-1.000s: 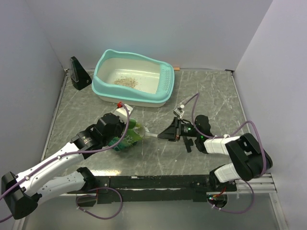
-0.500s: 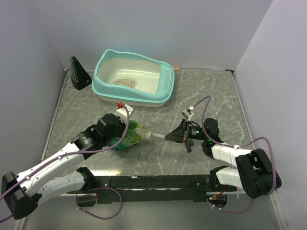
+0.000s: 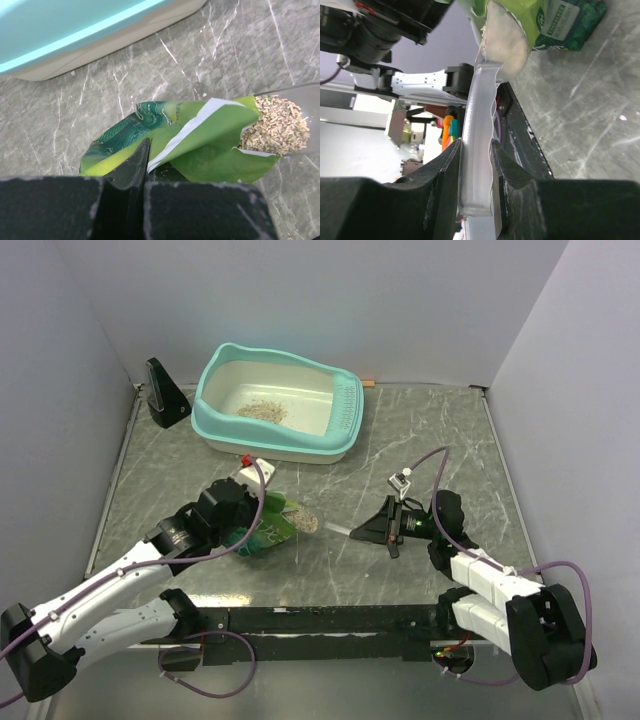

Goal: Fill the litter box with clean litter

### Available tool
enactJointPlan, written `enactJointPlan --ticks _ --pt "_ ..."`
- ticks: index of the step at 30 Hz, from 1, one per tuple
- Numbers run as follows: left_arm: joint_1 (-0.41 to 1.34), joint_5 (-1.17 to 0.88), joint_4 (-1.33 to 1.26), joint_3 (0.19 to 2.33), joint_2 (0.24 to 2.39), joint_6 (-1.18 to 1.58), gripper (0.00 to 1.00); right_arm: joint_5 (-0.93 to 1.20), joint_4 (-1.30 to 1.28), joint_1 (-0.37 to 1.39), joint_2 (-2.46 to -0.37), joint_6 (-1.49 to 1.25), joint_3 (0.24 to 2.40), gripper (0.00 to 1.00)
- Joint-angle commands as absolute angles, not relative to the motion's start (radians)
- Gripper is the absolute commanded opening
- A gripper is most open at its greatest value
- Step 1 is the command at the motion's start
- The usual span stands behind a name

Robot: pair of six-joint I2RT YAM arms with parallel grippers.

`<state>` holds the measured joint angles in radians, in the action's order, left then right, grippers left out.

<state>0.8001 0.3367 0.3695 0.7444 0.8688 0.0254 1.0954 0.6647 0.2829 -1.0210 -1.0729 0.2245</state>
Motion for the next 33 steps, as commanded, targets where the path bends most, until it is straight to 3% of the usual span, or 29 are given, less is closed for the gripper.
enactJointPlan --ticks 1,33 --pt "0.779 0.394 0.33 0.732 0.825 0.038 0.01 1.123 0.526 0.272 -0.999 -0.97 0.219 0.0" --pt "0.779 0.42 0.284 0.706 0.744 0.025 0.01 1.042 0.379 0.212 -0.678 -1.167 0.167 0.0"
